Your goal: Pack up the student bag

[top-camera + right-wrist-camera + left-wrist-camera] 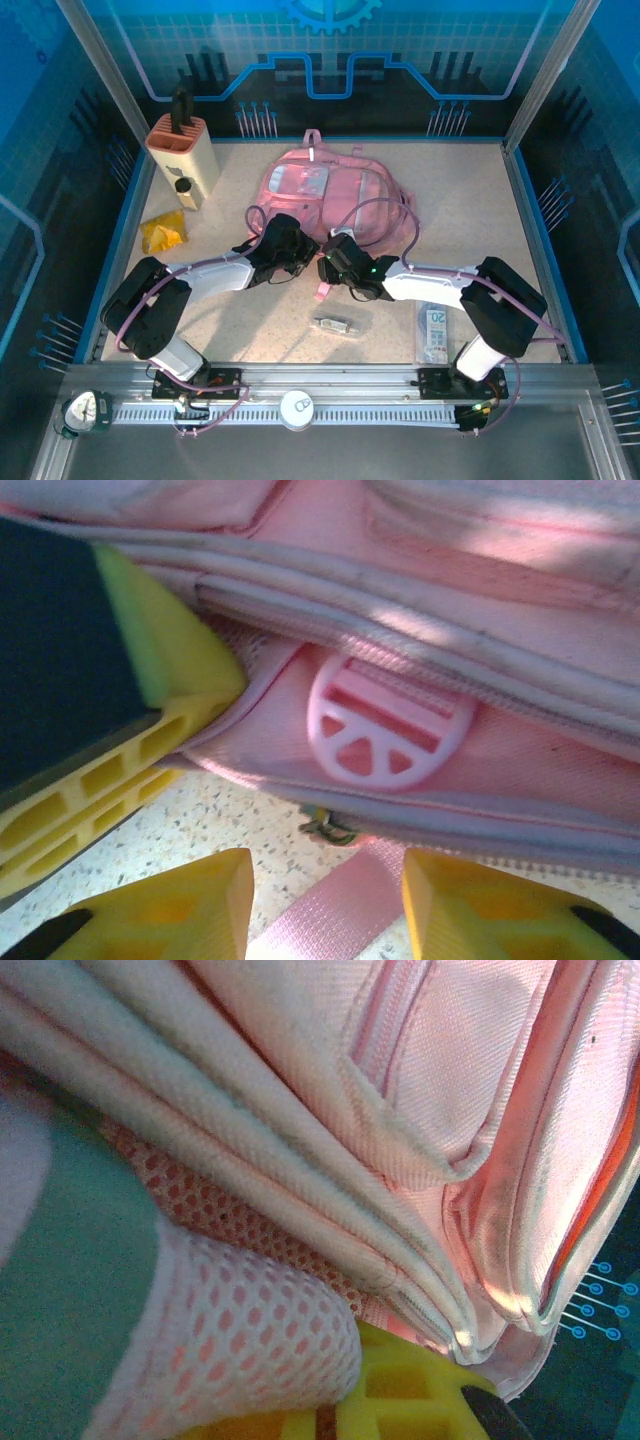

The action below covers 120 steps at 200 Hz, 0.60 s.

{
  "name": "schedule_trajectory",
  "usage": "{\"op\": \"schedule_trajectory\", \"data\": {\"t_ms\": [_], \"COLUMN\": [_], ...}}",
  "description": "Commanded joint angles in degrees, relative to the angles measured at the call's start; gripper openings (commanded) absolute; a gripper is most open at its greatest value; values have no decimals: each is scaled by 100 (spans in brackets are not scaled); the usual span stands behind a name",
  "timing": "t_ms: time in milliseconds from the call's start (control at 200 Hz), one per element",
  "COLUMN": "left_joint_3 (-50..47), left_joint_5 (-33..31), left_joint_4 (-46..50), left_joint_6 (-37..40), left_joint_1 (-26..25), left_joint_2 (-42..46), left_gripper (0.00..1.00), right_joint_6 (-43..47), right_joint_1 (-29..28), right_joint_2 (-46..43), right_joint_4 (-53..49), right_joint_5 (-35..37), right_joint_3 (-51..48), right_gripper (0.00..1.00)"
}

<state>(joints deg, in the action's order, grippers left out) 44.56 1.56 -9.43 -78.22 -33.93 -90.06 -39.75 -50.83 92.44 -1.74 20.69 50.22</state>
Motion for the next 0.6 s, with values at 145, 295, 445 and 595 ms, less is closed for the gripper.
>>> {"op": "schedule_trajectory", "data": {"t_ms": [145,295,445,595], "left_joint_3": [247,260,277,299], "left_joint_5": [539,492,496,494], "left_joint_4": [-661,-604,-603,-568], "left_joint_6": [-38,35,66,99], "left_joint_1": [-134,-132,-140,-132], "left_joint_2": [216,277,256,267], "left_gripper": [0,0,0,0], "right_joint_6": [-104,-159,52,234], "right_joint_1": [103,98,79,82], "right_joint_2": [-7,-274,-111,152], "right_joint_4": [155,-165,2,239], "right_joint_5": [407,486,244,53], "right_joint_3": [-15,-139,-62,149], "right_gripper": [35,30,30,27]}}
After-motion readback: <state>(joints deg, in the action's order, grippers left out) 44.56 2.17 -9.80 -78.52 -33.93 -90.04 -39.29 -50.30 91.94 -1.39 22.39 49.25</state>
